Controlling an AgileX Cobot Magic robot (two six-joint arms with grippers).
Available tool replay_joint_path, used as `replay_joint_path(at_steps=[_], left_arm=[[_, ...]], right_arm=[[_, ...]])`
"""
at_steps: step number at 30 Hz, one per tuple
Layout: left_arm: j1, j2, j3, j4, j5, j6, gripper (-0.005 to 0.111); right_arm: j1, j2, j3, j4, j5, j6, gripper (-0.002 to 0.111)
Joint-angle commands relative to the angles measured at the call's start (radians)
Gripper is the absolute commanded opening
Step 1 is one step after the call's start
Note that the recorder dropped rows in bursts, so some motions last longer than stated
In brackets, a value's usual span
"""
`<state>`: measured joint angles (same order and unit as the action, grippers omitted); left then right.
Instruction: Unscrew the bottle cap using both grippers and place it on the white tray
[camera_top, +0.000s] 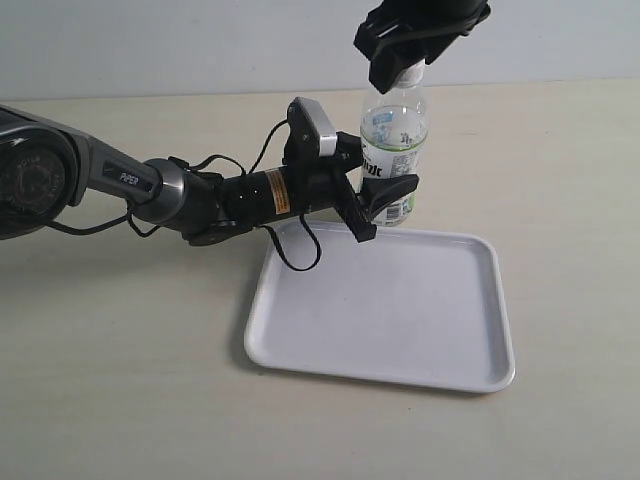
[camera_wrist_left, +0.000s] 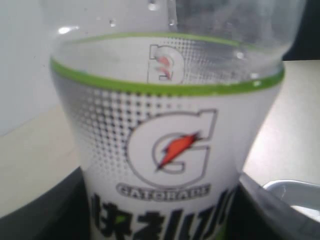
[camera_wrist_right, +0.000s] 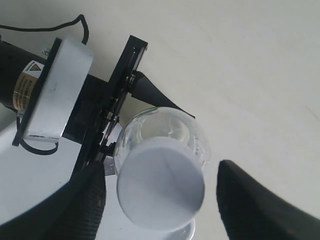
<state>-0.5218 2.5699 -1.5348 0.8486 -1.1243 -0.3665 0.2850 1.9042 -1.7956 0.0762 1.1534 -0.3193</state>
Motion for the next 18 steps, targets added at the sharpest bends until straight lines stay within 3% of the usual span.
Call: replay_joint_path(at_steps=[1, 8, 12, 17, 18], left_arm=[[0.002, -0.015, -0.006, -0.018, -0.004, 0.0, 0.0], [0.002, -0.015, -0.006, -0.018, -0.004, 0.0, 0.0], [0.002, -0.015, -0.006, -0.018, -0.004, 0.0, 0.0], [0.002, -0.015, -0.006, -0.018, -0.004, 0.0, 0.0], [0.002, -0.015, -0.006, -0.018, -0.004, 0.0, 0.0]], right_arm=[[0.001, -0.02, -0.007, -0.008, -0.012, 0.007, 0.061], [0.001, -0.02, -0.007, -0.006, -0.001, 0.008, 0.048], [0.001, -0.02, -0.007, -0.006, 0.006, 0.008, 0.033], [0.001, -0.02, -0.007, 0.003, 0.022, 0.006, 0.001], [0.001, -0.02, -0.007, 0.003, 0.024, 0.006, 0.0]])
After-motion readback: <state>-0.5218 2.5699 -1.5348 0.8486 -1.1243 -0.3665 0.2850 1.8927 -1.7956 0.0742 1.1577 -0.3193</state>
